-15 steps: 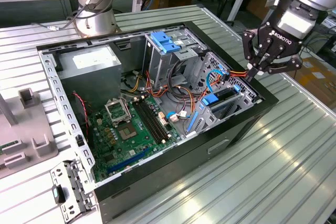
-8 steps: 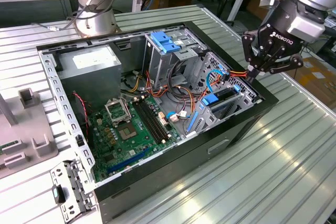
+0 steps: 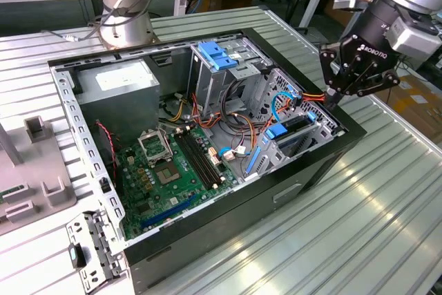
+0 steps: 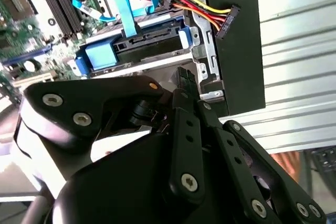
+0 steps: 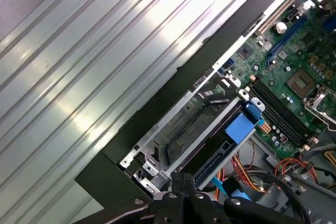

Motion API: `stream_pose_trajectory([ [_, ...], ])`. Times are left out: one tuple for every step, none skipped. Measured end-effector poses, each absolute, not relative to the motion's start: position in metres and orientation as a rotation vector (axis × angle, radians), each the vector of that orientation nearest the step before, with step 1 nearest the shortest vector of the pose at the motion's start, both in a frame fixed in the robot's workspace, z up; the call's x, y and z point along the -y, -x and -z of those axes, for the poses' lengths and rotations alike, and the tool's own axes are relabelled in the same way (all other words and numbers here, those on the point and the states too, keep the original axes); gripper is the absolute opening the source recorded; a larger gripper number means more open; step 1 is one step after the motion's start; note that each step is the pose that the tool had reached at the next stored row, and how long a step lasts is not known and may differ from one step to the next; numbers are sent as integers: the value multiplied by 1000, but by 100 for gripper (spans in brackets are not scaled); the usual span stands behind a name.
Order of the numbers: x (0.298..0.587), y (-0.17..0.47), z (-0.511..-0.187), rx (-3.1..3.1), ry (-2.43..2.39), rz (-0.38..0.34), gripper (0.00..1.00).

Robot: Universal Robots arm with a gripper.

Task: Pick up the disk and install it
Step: 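Insert the first disk wire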

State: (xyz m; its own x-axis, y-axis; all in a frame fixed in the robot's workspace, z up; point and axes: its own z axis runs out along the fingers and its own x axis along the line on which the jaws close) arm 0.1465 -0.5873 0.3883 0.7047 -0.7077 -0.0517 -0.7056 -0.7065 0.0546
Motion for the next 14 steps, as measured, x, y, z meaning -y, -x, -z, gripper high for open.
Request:
stream_pose_trajectory([
  [587, -147, -388, 1162, -2883, 106, 11],
  [587, -147, -388, 1135, -2893, 106, 11],
  [587, -147, -388, 1107, -2903, 106, 11],
  [587, -147, -388, 1082, -2912, 105, 11],
  [587, -147, -388, 1068, -2917, 105, 11],
  [587, -147, -388, 1068, -2917, 105, 11],
  [587, -147, -388, 1067, -2917, 105, 11],
  [587, -147, -388, 1067, -2917, 105, 11],
  [587, -147, -388, 1067, -2917, 105, 11],
  [587, -147, -388, 1067, -2917, 105, 11],
  [587, -147, -388, 1067, -2917, 105, 11],
  [587, -147, -388, 1066, -2917, 105, 11],
  [587, -147, -388, 1066, -2917, 105, 17],
  [587, -147, -388, 1066, -2918, 105, 17],
])
